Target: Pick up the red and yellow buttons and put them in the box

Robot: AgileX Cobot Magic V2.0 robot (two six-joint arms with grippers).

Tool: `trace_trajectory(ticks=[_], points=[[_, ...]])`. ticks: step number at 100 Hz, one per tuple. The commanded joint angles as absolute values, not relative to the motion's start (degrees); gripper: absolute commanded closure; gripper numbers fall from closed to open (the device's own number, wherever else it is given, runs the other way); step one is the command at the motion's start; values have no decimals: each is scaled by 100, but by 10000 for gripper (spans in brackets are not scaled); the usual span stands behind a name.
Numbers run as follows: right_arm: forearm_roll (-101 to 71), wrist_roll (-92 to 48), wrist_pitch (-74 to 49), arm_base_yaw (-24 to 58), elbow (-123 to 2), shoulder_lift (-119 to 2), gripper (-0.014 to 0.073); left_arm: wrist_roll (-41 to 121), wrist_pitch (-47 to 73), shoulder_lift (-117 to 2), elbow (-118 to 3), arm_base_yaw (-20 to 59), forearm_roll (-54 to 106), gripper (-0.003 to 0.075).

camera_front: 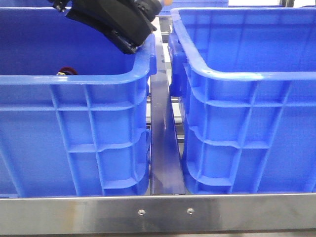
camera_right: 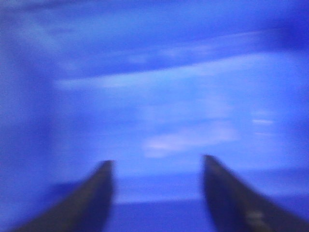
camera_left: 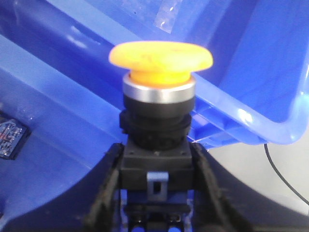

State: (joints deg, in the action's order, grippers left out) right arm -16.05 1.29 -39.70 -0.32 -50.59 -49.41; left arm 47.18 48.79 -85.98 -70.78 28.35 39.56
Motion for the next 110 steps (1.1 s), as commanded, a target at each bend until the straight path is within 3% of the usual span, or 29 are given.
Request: trace_trajectory(ticks=[1,44,98,110], points=[[-2661,-200,-3660,178,-5406,-5080,34,4729,4734,-8348,-7234,2872,4233,661],[-6535,-1858,-3949,1405,-5913,-6626,34,4729,4734,-8348,-7234,2872,4233,661],[-6878,-1939,-4110,2003,-6567,-7994,37,4729,4734,-8348,-7234,2872,4233,661],[-6881,-1939,-4112,2003,-6567,-7994,143,4729,4734,-8348,-7234,2872,4233,661]])
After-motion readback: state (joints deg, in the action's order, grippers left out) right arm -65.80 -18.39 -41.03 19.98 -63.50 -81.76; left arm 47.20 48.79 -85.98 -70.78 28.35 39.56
